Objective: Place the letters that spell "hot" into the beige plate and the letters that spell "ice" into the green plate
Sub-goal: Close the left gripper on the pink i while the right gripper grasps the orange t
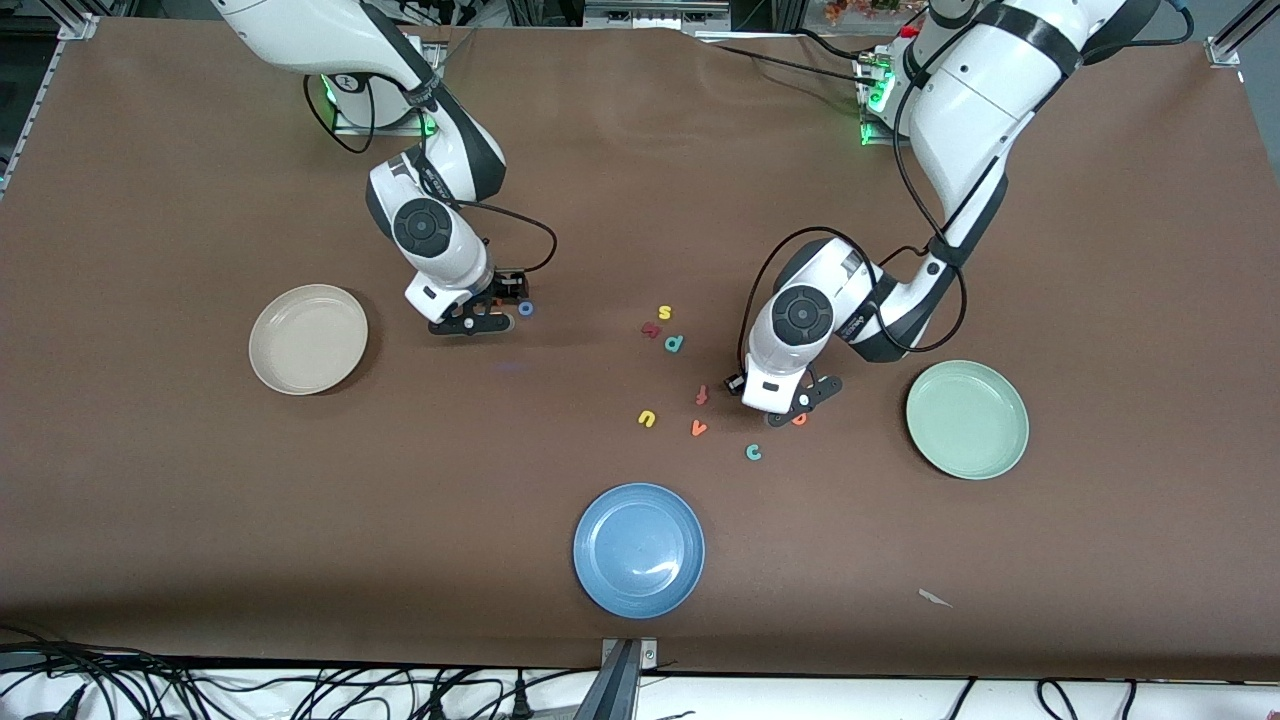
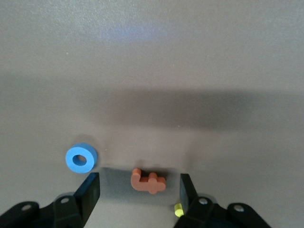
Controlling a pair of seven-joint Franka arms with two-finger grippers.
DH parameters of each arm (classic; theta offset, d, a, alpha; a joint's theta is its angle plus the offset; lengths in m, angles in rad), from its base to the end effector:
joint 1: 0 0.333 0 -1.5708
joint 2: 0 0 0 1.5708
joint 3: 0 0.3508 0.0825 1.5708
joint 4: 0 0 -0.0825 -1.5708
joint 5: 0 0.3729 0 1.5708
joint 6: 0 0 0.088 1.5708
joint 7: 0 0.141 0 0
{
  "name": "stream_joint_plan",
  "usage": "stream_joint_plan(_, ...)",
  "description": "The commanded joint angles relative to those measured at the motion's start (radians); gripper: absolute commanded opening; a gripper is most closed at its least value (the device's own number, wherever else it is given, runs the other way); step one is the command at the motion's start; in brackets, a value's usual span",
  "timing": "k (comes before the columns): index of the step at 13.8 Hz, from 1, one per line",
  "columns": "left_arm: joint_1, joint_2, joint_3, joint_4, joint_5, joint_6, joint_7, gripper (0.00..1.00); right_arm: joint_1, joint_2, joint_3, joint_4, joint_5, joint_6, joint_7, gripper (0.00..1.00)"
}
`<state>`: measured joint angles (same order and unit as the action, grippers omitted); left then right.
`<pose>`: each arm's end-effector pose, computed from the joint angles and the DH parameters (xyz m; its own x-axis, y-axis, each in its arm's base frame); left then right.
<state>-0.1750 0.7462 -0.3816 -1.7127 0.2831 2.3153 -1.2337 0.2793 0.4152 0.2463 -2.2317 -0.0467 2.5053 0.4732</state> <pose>0.5894 -0.3256 0.1732 0.8443 0.5291 -0.0848 0.5270 -0.8486 -0.0468 0.4619 0.2714 0.1863 0.9861 0.0778 -0.1468 0.0772 -0.9970 -0.0099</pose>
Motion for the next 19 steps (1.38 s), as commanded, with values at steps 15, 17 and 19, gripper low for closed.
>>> stream_joint_plan(15,-0.004,0.013,-0.002,0.015,0.038,-0.01,-0.03,0.18,0.001,-0.012,0.001,-0.031,-0.015,0.018,0.022,0.63)
stream_joint_plan(17,-0.004,0.013,-0.002,0.015,0.038,-0.01,-0.024,0.16,0.001,-0.012,0.001,-0.031,-0.015,0.017,0.024,0.63)
stream_joint_plan(19,-0.003,0.013,-0.002,0.015,0.039,-0.01,-0.02,0.13,0.001,-0.012,0.001,-0.031,-0.015,0.017,0.024,0.63)
